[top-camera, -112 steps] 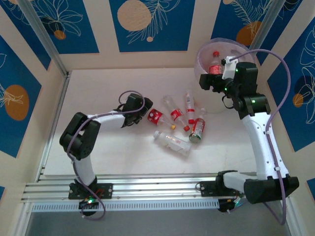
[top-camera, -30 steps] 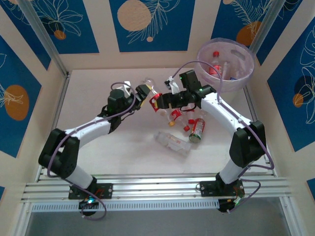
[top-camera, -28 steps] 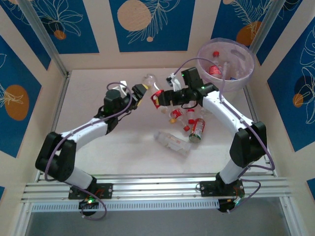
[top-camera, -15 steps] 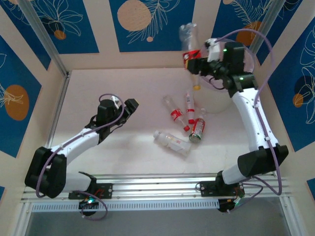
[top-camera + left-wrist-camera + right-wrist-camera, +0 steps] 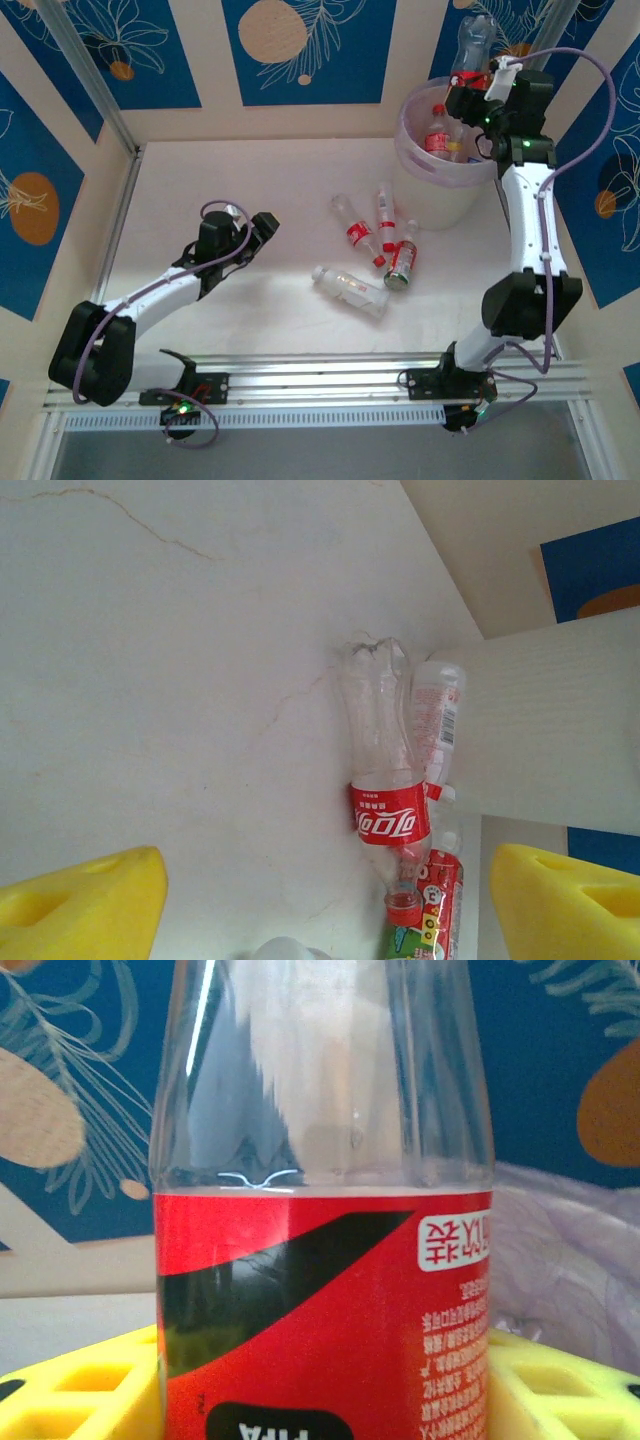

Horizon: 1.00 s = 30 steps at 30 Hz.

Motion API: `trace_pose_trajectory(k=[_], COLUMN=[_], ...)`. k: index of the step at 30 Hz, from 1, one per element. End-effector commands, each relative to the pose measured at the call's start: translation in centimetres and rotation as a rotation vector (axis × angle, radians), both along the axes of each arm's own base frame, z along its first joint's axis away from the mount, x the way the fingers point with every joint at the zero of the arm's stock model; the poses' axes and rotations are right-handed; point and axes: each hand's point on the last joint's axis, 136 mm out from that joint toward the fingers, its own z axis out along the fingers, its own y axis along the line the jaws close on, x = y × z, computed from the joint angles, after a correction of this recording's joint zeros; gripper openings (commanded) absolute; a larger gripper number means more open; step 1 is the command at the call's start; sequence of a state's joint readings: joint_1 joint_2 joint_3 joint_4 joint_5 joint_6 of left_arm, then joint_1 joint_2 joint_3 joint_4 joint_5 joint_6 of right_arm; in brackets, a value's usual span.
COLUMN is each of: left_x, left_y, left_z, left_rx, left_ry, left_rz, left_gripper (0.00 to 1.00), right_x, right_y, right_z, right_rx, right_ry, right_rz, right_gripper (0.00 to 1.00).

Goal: Put the plastic bottles in the bin

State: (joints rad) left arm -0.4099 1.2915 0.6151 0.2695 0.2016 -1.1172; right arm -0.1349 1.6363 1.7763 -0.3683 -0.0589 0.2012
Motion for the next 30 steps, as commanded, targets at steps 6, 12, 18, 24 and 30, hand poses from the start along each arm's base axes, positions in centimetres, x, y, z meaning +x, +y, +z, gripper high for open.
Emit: trace_pose_trajectory(k=[6,12,18,24,30], left_x=[-0.3,-0.2,-0.1,0.0,0.0], left_y=[0.5,0.6,0.5,0.3,0.3], left_z=[-0.9,-1.2,-1.6,-2.0,-2.4], left_rx=[0.007,0.019,0.017,0.011,0.013], left_ry=[0.011,0.015,0.02,0.021,0.028], left_rz=[0.016,0.018,0.016,0.014,0.012], left_gripper=[0.83,0.83,0.83,0.83,0.83], right_x=[2.2,1.9,1.3,0.6,1.3], right_y=[0.1,0.6,0.4,-0.4,-0.6], right_z=[-4.5,-8.6,-9.6,-6.9,-5.1], right_rx=[-0.063,-0.067,-0.082,-0.124,-0.13], right_ry=[0.085,0.164,0.208,0.185,0.152], right_rz=[0.031,0.052,0.043,0.007,-0.01], right_gripper=[0.61,0.61,0.71,0.9,0.9])
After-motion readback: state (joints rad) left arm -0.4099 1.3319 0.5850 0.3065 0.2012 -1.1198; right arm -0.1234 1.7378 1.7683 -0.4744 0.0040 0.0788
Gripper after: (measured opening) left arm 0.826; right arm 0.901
